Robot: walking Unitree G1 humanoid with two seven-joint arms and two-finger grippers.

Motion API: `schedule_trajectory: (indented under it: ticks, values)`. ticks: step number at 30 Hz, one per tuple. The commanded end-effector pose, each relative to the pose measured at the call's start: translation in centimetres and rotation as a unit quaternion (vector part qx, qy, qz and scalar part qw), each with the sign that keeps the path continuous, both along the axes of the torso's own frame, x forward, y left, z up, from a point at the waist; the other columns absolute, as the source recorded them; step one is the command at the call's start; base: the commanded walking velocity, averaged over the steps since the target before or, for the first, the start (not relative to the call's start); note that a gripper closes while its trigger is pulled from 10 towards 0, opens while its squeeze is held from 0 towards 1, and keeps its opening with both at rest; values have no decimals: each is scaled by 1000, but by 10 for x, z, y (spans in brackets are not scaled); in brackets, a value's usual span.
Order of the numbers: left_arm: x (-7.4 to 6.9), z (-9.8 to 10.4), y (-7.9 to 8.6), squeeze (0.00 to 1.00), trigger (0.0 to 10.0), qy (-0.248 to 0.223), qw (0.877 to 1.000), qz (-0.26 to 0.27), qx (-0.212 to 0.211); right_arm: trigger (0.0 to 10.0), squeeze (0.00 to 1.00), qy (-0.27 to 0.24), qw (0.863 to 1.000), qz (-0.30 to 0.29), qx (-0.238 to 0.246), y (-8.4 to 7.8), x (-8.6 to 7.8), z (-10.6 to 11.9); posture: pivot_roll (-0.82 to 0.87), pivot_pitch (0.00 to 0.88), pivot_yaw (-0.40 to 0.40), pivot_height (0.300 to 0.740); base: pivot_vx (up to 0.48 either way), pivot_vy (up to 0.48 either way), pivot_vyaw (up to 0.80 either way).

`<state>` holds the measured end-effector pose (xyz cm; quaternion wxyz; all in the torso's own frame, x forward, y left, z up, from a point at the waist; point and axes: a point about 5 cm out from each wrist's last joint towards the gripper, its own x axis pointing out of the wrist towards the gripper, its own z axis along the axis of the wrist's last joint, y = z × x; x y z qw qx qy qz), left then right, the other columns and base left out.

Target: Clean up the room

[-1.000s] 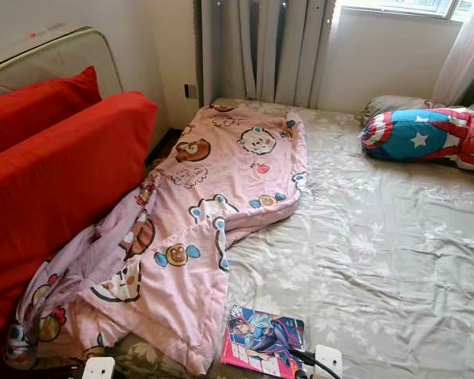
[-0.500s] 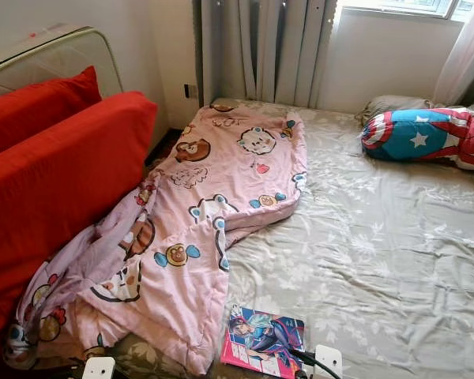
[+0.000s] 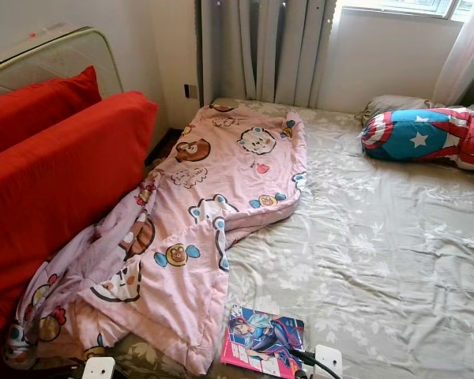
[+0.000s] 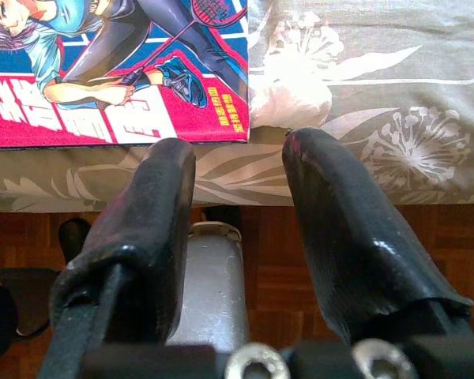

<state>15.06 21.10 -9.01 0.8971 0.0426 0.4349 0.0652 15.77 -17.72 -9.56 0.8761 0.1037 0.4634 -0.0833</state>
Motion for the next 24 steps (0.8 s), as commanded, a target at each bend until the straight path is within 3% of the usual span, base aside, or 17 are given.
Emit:
schedule_trajectory:
  ticks: [1, 16, 24]
  values:
    - [31, 10, -2, 0, 10000, -8, 998, 25, -50, 10000, 0, -50, 995, 90, -16, -3, 66, 32, 71, 0, -120, 740, 0, 0, 0]
    - [39, 18, 0, 0, 10000, -58, 998, 3, -26, 10000, 0, -51, 994, 99, -16, -2, 68, 34, 70, 0, -115, 740, 0, 0, 0]
    - [44, 24, 2, 0, 10000, -108, 993, 2, -37, 10000, 0, -83, 995, 50, 12, 1, 69, 35, 82, 0, -89, 740, 0, 0, 0]
